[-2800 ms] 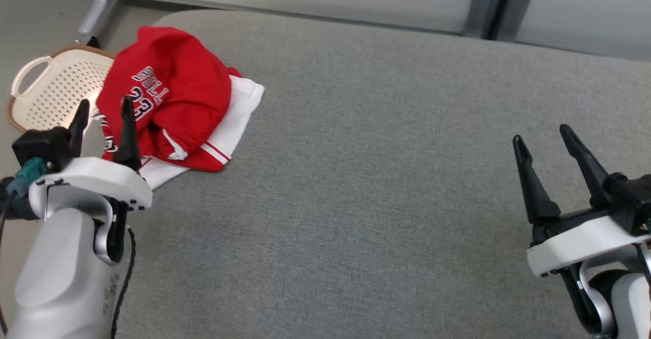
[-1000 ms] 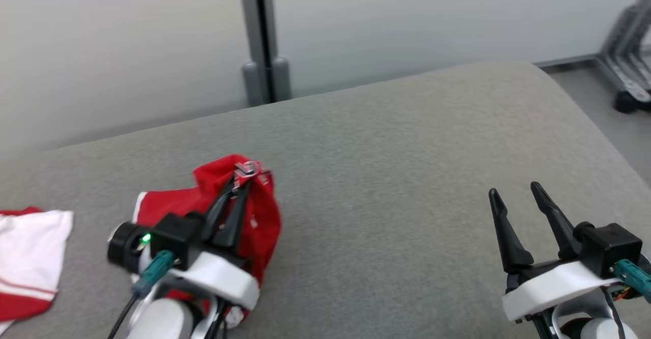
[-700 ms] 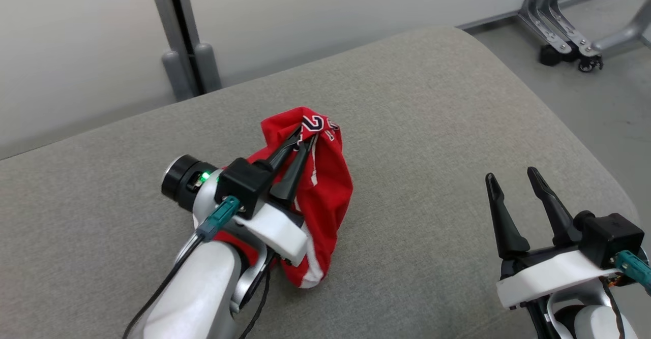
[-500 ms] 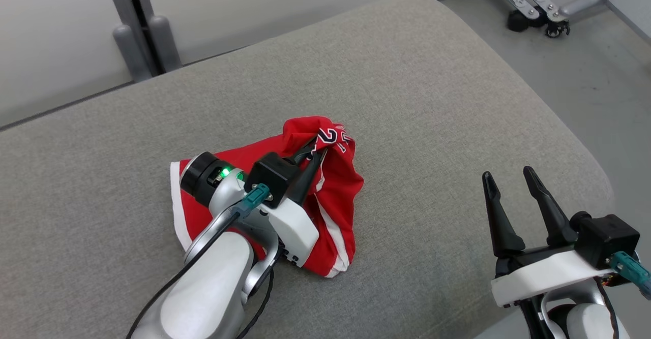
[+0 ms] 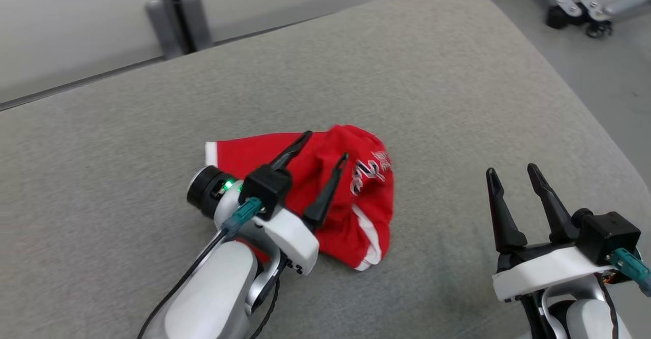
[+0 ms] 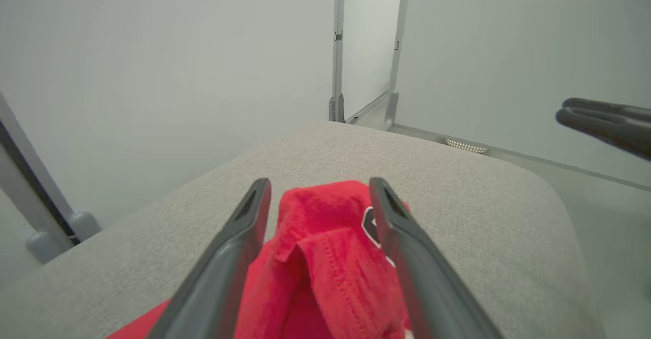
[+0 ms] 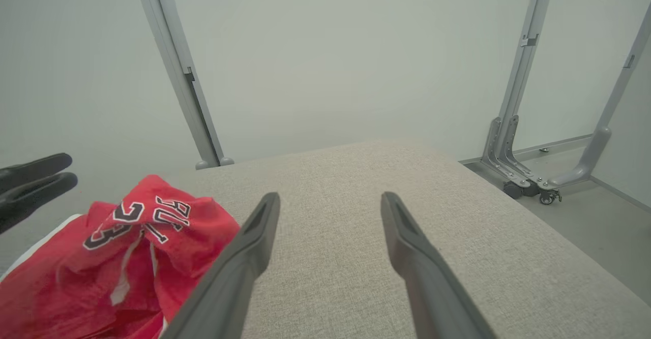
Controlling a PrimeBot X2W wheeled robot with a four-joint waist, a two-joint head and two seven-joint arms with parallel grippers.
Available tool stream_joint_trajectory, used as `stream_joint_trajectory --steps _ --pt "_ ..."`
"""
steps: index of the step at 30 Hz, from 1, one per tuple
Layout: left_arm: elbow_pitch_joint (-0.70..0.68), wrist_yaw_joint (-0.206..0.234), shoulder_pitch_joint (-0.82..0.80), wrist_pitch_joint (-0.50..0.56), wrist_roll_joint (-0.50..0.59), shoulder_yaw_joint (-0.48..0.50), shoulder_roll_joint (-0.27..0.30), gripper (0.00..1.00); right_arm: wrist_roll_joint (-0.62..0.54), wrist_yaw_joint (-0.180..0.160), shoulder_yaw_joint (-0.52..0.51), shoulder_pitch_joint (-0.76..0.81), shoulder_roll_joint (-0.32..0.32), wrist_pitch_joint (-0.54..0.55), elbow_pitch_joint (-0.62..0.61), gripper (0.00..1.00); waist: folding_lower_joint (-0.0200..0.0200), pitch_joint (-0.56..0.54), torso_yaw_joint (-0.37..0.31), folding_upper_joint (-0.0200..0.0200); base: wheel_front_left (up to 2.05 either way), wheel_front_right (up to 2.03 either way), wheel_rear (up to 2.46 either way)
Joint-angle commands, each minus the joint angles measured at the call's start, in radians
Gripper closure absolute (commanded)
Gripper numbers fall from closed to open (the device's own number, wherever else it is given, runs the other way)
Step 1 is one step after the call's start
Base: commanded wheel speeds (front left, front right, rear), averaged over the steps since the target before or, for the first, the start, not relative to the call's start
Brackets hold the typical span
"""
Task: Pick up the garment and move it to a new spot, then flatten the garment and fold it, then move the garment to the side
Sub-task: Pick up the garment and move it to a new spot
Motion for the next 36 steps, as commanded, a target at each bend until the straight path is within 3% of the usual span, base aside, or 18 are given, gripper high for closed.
stream_joint_trajectory --steps 1,8,17,26,36 --pt "-0.013 0.014 0.017 -0.010 -0.006 0.012 0.008 0.00 -0.006 0.000 -0.002 -0.005 -0.004 0.004 -0.004 0.00 0.0000 -0.031 0.058 0.0000 0.00 0.00 0.00" --pt "-0.097 0.105 0.111 -0.069 -0.073 0.124 0.031 0.00 -0.019 0.000 -0.010 0.001 -0.022 0.028 -0.023 0.00 0.0000 -0.072 0.186 0.0000 0.00 0.00 0.00" --pt "-0.162 0.217 0.247 -0.110 -0.125 0.274 0.092 0.00 -0.028 0.000 -0.011 0.027 -0.048 0.063 -0.047 0.00 0.0000 -0.119 0.284 0.0000 0.00 0.00 0.00" --pt "-0.200 0.242 0.375 -0.098 -0.148 0.328 0.160 0.00 -0.030 0.000 -0.001 0.072 -0.064 0.088 -0.068 0.00 0.0000 -0.160 0.317 0.0000 0.00 0.00 0.00" --pt "-0.248 0.272 0.493 -0.062 -0.142 0.318 0.186 0.00 -0.029 0.000 -0.002 0.136 -0.069 0.108 -0.087 0.00 0.0000 -0.225 0.316 0.0000 0.00 0.00 0.00"
